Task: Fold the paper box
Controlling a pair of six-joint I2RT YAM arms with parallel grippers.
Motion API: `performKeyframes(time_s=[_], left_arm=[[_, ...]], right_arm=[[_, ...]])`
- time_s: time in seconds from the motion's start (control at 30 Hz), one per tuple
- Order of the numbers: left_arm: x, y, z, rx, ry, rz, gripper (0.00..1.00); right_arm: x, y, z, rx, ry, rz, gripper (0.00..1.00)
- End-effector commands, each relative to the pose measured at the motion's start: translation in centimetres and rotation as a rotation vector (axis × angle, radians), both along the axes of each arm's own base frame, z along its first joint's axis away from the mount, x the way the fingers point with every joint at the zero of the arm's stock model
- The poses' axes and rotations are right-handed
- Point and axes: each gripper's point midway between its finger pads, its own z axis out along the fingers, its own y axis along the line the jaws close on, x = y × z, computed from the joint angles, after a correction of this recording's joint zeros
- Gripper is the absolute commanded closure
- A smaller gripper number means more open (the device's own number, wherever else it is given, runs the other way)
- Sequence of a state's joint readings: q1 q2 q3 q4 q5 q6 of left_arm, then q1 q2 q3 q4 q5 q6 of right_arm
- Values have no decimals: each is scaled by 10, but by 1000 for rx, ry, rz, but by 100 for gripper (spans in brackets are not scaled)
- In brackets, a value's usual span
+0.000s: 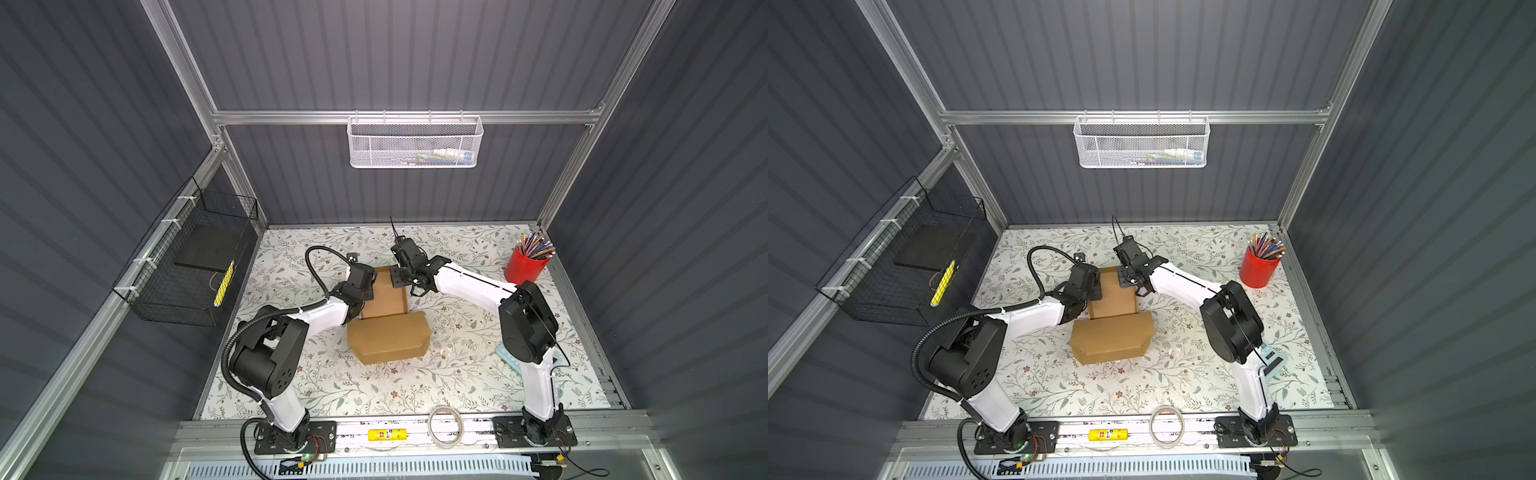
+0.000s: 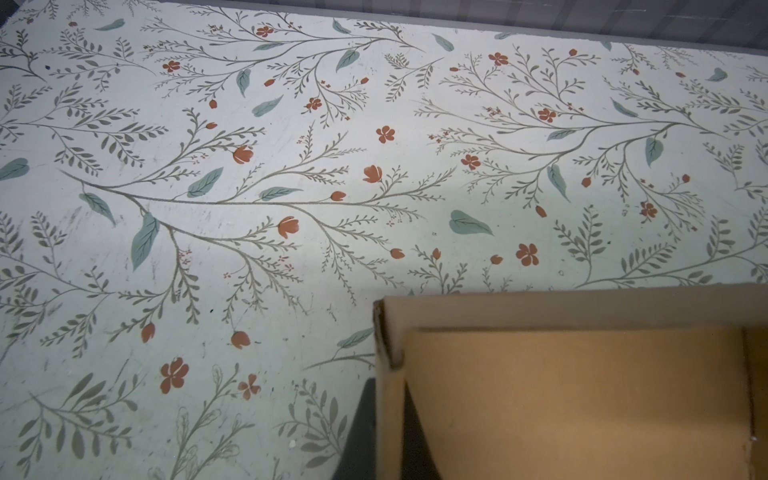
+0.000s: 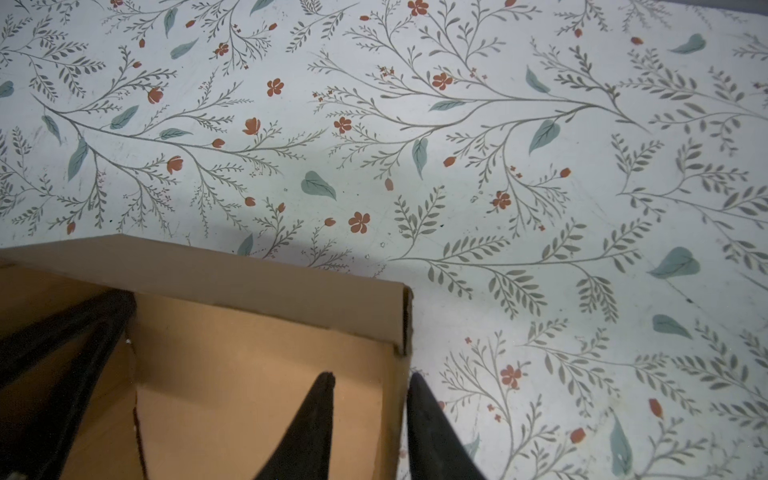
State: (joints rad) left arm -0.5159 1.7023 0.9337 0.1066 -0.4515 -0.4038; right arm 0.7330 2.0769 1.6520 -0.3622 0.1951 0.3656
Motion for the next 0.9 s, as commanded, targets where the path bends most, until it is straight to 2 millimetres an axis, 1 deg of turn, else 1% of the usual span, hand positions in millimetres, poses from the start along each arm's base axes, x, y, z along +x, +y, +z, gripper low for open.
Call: performKeyframes(time_s=[0.0,0.2,0.57,0.67,0.87], left_arm=[[-1,0,12,-18,-29,-6,100],[-2,0,13,-16,-31,-7,100],[0,-3,10,-24,-21,-10,100],[1,-3,9,-20,-16,-12,100],[3,-4,4,-6,4,-11,100]], right_arm=[[1,-1,-9,-36,6,-8,69],[2,-1,-12,-42,7,-12,77],[2,-1,-14,-44,11,-8,89],[2,-1,-13,-45,10,-7,90],[1,-2,-17,-52,15,-8,87]])
